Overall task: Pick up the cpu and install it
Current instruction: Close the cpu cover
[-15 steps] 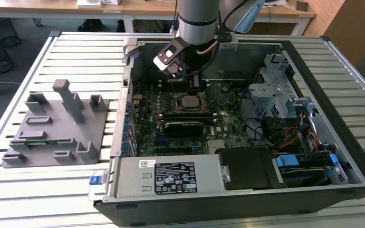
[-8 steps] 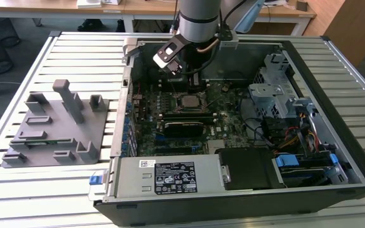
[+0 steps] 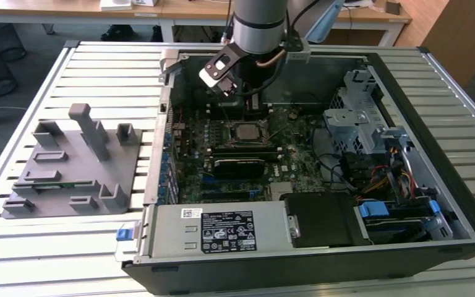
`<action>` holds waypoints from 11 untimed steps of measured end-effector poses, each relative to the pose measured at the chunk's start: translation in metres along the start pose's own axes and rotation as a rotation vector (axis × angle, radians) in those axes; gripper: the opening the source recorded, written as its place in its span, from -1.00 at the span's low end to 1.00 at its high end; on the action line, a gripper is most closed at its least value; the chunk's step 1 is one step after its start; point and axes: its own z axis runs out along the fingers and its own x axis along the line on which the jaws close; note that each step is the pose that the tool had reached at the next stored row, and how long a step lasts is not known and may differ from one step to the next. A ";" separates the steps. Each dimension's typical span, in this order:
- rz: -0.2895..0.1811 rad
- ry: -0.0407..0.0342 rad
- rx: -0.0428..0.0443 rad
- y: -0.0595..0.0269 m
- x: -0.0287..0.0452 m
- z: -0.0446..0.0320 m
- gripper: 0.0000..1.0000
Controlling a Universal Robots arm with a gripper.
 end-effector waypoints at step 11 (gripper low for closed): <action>0.000 0.0000 -0.0003 0.0002 0.0004 -0.0095 -0.79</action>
